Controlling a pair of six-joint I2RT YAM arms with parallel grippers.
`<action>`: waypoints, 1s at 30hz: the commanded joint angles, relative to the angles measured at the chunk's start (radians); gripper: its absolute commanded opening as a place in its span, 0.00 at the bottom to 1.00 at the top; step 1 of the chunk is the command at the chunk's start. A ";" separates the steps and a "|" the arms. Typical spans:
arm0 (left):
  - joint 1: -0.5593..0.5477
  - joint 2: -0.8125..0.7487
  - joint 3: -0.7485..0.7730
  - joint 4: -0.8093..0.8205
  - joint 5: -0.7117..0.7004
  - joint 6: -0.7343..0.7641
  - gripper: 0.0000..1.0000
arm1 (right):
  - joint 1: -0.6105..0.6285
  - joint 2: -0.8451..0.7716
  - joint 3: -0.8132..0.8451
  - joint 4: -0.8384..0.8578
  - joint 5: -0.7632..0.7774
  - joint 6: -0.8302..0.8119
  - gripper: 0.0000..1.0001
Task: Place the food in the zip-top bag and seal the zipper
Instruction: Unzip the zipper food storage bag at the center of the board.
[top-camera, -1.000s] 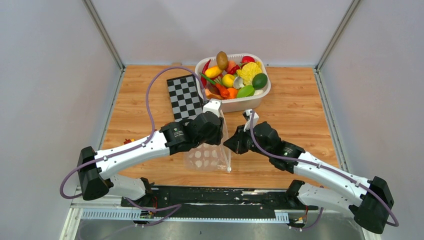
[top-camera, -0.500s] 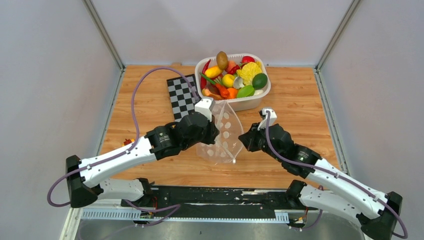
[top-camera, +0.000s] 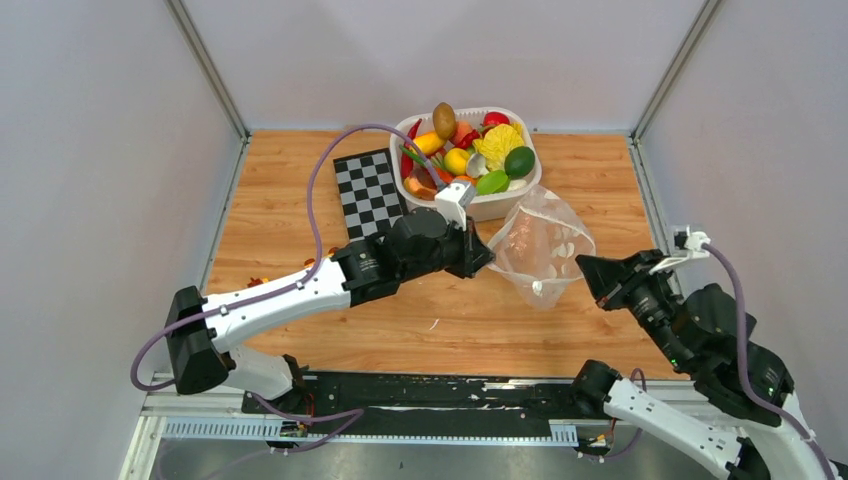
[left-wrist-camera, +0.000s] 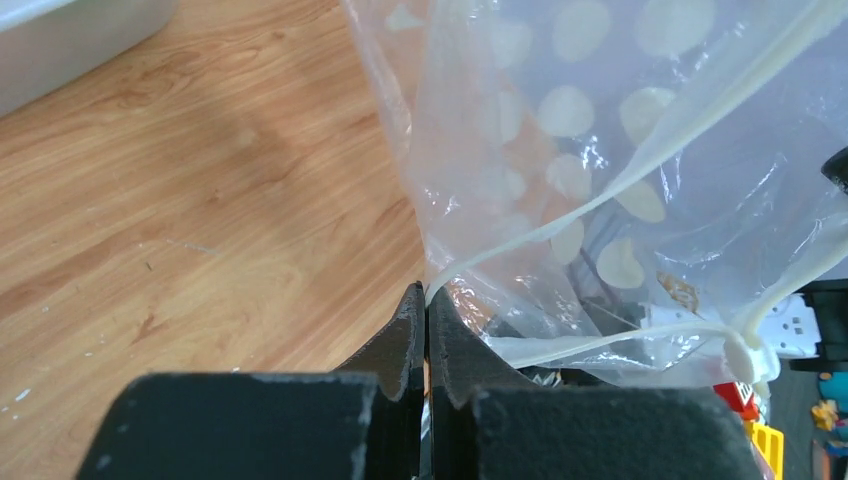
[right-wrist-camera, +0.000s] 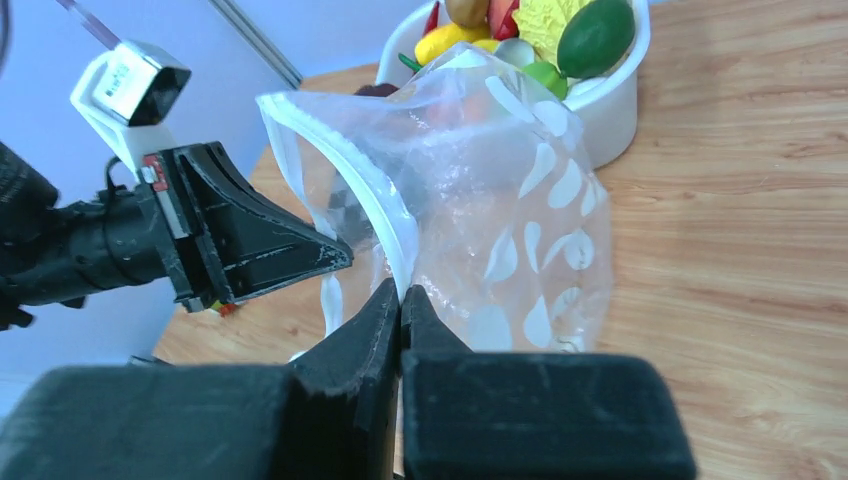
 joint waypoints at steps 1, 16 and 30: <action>-0.003 -0.054 -0.036 0.008 -0.096 -0.017 0.00 | 0.003 0.205 -0.018 -0.057 -0.079 -0.092 0.00; 0.019 -0.349 -0.304 -0.199 -0.388 -0.060 0.52 | 0.004 0.548 -0.177 0.492 -0.555 -0.015 0.00; 0.019 -0.326 -0.279 -0.236 -0.326 -0.069 0.16 | 0.003 0.562 -0.230 0.575 -0.545 0.049 0.00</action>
